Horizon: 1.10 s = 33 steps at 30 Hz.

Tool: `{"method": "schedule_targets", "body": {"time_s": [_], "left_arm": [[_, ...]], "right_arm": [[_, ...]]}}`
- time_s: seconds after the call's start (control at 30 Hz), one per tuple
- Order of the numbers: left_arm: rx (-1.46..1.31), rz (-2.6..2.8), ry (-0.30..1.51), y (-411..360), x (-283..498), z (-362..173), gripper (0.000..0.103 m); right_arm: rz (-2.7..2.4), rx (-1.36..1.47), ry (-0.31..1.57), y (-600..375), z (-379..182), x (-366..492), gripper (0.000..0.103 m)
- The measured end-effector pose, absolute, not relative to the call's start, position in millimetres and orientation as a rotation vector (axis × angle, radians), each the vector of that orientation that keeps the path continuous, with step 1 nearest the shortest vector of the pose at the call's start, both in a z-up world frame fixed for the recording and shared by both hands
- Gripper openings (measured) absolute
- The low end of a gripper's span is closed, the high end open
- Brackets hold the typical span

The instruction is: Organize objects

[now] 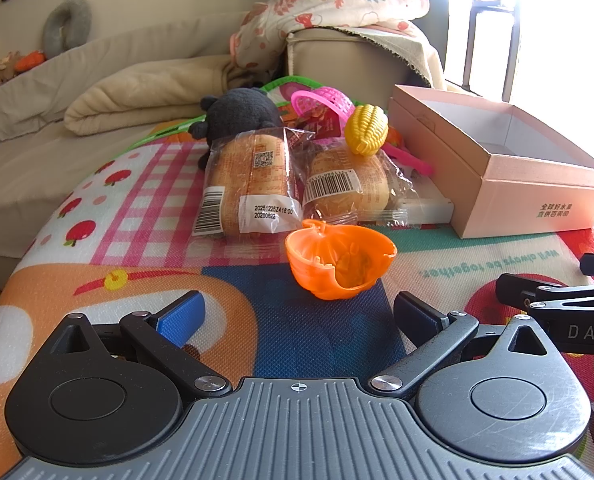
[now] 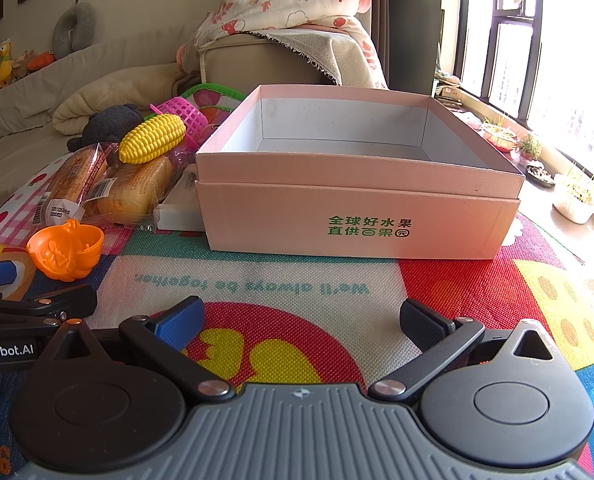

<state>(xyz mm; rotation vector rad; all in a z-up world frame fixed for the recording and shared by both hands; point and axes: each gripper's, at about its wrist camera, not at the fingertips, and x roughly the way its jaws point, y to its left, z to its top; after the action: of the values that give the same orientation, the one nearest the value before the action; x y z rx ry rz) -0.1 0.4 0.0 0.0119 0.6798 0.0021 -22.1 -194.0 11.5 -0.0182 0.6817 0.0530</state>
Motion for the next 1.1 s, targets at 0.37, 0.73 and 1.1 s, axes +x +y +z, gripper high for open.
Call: {"method": "schedule_targets", "body": {"time_s": [0.37,0.73,1.1], "left_arm": [[0.013,0.002,0.68,0.3,0.0,0.0,0.103],[0.013,0.002,0.68,0.3,0.0,0.0,0.103],[0.013,0.002,0.681,0.4,0.0,0.1,0.103]], "right_arm": [[0.054,-0.016,0.682,-195.7,12.2,-21.4,0.103],[0.054,-0.017,0.682,-194.8,11.8,-21.8,0.103],[0.056,-0.015,0.69,-193.9,13.3,-19.9,0.103]]}}
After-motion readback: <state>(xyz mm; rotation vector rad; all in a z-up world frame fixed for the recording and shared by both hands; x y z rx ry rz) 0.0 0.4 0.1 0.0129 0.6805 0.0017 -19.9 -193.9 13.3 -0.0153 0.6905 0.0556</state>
